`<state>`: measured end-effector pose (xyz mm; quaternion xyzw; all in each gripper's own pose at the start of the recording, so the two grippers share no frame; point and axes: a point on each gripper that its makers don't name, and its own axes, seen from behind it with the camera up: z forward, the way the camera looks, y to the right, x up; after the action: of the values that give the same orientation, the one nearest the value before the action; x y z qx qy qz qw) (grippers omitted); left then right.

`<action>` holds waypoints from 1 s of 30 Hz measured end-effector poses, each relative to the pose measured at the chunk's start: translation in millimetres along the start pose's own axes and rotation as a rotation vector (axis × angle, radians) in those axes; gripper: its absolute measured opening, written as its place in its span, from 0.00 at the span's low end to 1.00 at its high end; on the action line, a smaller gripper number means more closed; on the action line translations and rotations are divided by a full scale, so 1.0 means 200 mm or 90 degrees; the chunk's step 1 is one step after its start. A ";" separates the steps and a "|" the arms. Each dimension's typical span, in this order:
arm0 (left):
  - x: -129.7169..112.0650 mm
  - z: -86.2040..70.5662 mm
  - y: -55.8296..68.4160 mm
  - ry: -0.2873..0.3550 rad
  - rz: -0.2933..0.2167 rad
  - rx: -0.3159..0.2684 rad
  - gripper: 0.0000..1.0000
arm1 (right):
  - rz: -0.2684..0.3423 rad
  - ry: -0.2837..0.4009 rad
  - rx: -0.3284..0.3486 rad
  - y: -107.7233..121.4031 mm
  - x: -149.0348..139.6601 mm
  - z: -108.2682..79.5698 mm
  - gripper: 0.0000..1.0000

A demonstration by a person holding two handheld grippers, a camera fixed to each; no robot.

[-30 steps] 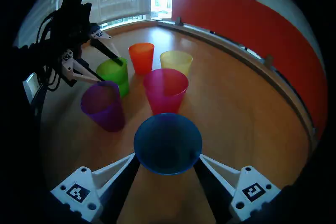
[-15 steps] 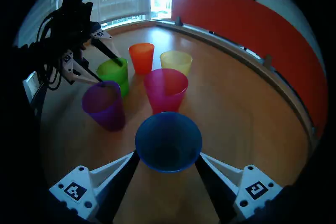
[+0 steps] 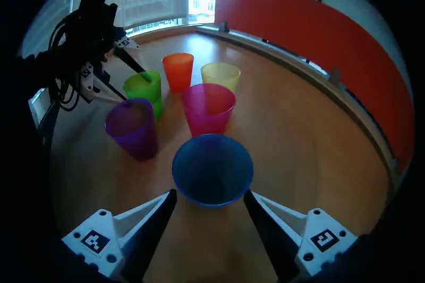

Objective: Pour water

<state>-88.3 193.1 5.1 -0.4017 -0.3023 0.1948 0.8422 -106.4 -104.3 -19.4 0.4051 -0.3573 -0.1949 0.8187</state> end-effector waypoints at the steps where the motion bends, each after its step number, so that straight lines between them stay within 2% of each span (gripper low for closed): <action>1: 0.00 -0.01 0.00 0.000 0.000 0.001 0.91 | 0.001 0.000 -0.001 0.00 -0.01 -0.01 0.98; 9: -0.05 -0.06 -0.01 0.000 -0.004 0.016 0.91 | 0.009 -0.001 -0.015 -0.01 -0.06 -0.06 0.98; 18: -0.08 -0.15 0.00 0.017 -0.017 0.042 0.91 | 0.031 0.011 -0.042 -0.03 -0.10 -0.13 0.98; 21: -0.09 -0.18 -0.02 0.022 -0.020 0.058 0.91 | 0.042 0.017 -0.051 -0.04 -0.11 -0.15 0.98; 30: -0.08 -0.31 -0.08 0.064 -0.047 0.111 0.91 | 0.089 0.038 -0.113 0.01 -0.14 -0.24 0.98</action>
<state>-57.5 138.5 -18.2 -0.3246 -0.2561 0.1687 0.8947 -89.6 -61.0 -49.9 0.3103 -0.3414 -0.1559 0.8734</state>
